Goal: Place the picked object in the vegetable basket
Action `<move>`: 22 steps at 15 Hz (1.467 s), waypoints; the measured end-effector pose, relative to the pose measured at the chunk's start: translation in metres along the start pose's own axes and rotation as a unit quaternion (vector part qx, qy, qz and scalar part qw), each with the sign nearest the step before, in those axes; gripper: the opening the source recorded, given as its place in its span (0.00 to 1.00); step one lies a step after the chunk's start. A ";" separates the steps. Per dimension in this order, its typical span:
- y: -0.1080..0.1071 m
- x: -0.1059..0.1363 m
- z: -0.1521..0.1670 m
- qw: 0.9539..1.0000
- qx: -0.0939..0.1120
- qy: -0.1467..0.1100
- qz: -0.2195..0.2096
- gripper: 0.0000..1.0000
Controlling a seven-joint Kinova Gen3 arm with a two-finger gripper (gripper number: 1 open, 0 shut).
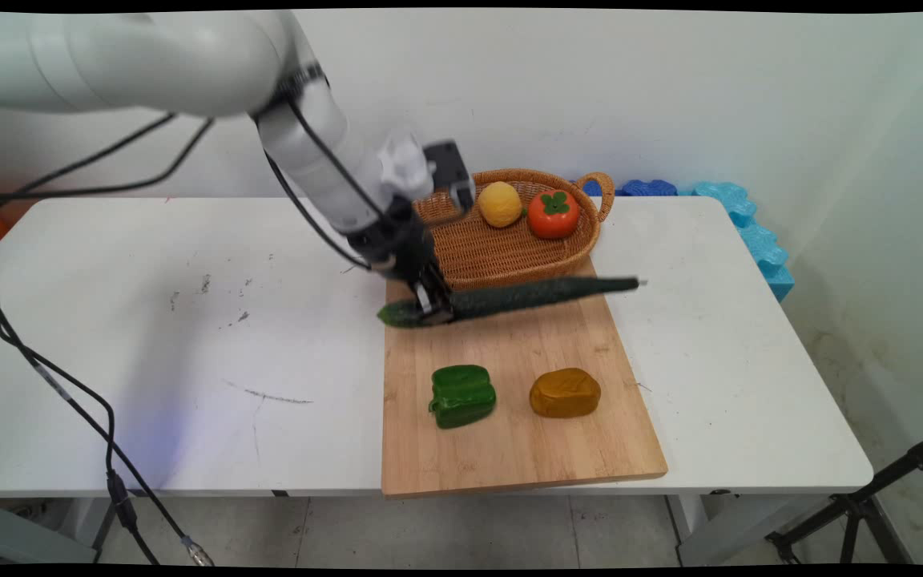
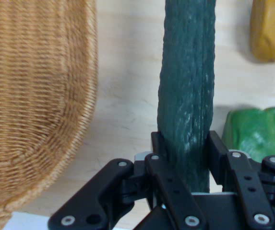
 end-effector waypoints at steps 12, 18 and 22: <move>-0.075 0.037 -0.078 0.993 0.058 0.045 -0.089 0.00; -0.116 0.038 -0.049 0.986 0.097 0.030 -0.131 0.00; -0.134 0.040 -0.018 0.982 0.107 0.029 -0.155 0.00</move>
